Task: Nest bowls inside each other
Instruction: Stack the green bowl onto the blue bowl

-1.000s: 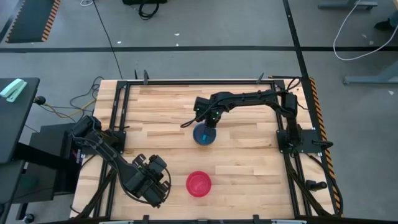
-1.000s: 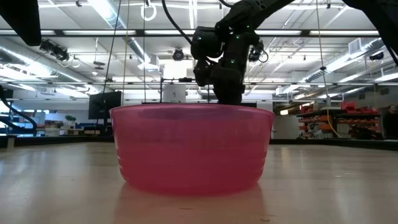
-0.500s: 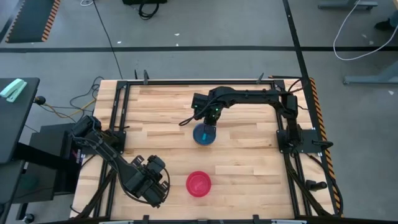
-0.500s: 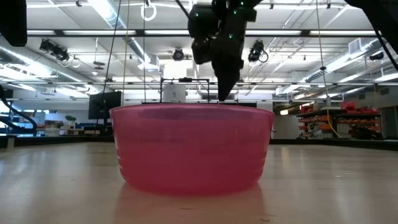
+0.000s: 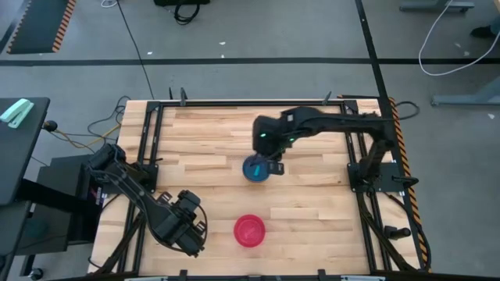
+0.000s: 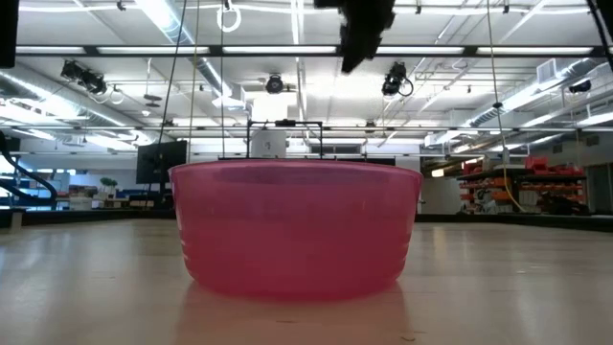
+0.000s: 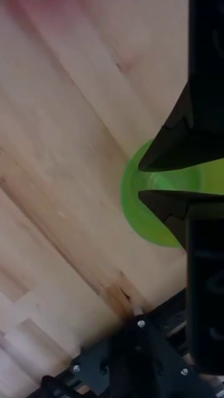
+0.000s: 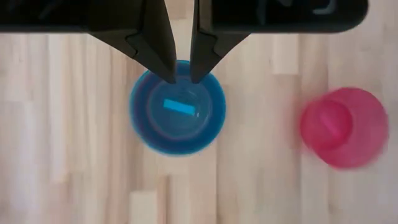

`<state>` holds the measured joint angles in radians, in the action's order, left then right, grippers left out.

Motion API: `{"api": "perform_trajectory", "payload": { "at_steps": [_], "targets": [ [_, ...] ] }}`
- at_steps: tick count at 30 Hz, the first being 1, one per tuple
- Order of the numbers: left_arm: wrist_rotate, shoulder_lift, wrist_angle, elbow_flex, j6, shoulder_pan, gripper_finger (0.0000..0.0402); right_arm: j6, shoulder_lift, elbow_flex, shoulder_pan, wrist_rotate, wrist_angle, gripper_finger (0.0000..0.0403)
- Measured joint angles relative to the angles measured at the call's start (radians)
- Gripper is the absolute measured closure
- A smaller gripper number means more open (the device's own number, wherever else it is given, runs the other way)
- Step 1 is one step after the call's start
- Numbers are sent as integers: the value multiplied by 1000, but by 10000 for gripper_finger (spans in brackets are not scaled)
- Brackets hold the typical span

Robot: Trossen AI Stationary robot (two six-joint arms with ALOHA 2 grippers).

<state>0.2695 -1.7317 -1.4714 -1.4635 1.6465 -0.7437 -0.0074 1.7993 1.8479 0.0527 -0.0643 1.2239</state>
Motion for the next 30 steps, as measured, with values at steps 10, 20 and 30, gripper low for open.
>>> {"api": "perform_trajectory", "payload": {
  "at_steps": [10,20,30],
  "targets": [
    [-23,9,-32,0,44,-3,347,113,-305,-193,-106,88,-65,348],
    [-99,40,-83,1,147,-42,344,235,-534,-480,-230,150,-118,348],
    [-88,133,-92,90,336,-132,358,304,-634,-657,-347,169,-210,348]
  ]
}}
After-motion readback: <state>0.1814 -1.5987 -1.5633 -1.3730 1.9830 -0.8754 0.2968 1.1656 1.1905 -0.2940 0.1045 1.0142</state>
